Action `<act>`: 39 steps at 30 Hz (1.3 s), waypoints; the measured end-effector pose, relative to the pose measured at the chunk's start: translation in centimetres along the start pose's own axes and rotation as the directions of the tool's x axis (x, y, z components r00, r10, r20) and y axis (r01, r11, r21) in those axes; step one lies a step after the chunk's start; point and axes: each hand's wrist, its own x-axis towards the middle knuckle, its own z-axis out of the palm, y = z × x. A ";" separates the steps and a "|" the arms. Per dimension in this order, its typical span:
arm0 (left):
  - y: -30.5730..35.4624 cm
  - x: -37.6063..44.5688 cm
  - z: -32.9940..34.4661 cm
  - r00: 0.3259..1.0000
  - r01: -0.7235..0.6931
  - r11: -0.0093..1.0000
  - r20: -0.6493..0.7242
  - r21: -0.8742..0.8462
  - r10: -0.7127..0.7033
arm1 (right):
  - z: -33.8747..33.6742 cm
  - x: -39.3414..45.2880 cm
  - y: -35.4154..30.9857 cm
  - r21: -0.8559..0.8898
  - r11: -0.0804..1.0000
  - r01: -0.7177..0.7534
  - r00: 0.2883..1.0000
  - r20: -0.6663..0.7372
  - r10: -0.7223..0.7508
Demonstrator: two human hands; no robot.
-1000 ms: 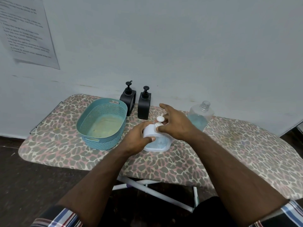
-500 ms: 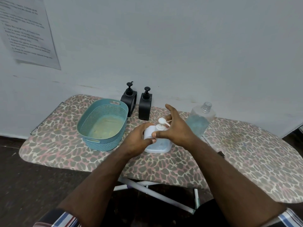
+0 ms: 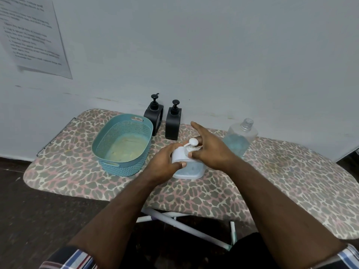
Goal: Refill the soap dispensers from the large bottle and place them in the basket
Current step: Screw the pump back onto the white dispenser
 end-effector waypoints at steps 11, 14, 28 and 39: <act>-0.3 0.2 0.3 1.000 -0.002 1.000 -0.020 0.016 0.002 | 0.3 -0.1 0.1 -0.034 0.999 -0.040 0.999 -0.008 0.040; -0.5 0.3 0.8 0.997 -0.006 1.000 -0.071 0.028 0.008 | 1.8 -0.6 -0.3 -0.013 0.997 -0.073 0.987 -0.143 0.070; -0.1 0.1 0.8 0.998 -0.009 0.998 -0.062 0.059 0.012 | 2.0 -0.6 -0.4 0.002 0.997 -0.081 0.984 -0.159 0.081; -0.3 -0.6 0.5 0.999 0.048 0.998 -0.010 -0.038 -0.049 | 1.1 -0.7 1.6 -0.092 0.994 -0.054 0.996 -0.081 0.047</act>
